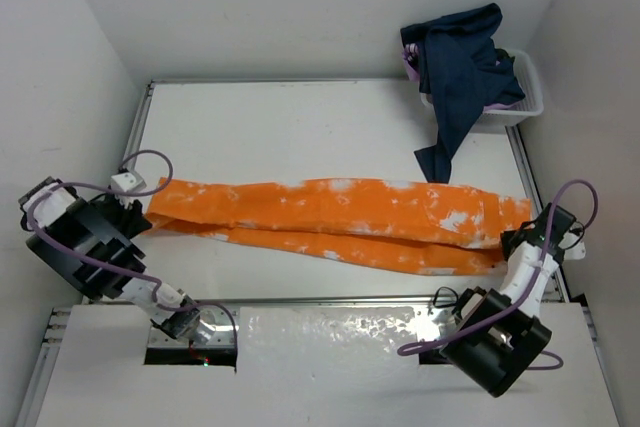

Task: Fold and stack the trousers
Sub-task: Fold the trousers

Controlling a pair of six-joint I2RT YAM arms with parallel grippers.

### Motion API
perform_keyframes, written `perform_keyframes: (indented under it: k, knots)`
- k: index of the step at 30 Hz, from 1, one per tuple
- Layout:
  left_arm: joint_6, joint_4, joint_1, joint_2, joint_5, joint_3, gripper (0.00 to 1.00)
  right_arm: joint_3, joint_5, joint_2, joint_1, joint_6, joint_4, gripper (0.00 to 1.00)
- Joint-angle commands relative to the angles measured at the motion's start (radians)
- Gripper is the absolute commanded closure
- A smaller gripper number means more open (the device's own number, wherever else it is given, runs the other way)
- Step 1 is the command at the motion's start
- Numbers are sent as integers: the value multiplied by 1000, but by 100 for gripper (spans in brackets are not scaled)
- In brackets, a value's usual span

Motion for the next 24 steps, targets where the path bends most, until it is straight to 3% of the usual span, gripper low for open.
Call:
perform_keyframes:
  k: [1, 2, 4, 6, 7, 10, 13, 14, 16, 17, 20, 23, 24]
  knots:
    - [73, 19, 7, -77, -119, 24, 59, 69, 136, -16, -6, -26, -94, 80]
    - [77, -38, 12, -75, -164, 64, 58, 76, 146, -19, -6, -29, -110, 71]
    - [96, -125, 43, -66, -233, 136, 57, 113, 184, -26, -4, -37, -132, 39]
    - [35, -129, 46, -58, -301, 170, 56, 145, 216, -27, 6, -67, -138, 34]
    - [10, -129, 46, -52, -382, 188, 56, 192, 257, -21, 28, -122, -150, 33]
    - [-72, -121, 52, -32, -438, 216, 58, 286, 362, -1, 83, -256, -170, 32]
    - [-328, -84, 58, 12, -339, 311, 64, 421, 408, 25, 151, -388, -195, 34]
    - [-481, -34, 55, 20, -276, 331, 64, 469, 388, 30, 169, -425, -174, 35]
    - [-628, 53, 37, 17, -254, 313, 62, 503, 275, 34, 239, -545, -119, 36]
    - [-648, 75, 20, 12, -251, 281, 59, 518, 136, 39, 278, -583, -94, 37]
    - [-591, 92, -49, -31, -222, 187, 50, 615, 5, 103, 543, -747, -64, 38]
    - [-567, 33, -108, -45, -237, 196, 48, 742, -21, 242, 852, -879, -130, 38]
    - [-471, -16, -111, -42, -226, 213, 46, 807, -22, 287, 931, -908, -150, 38]
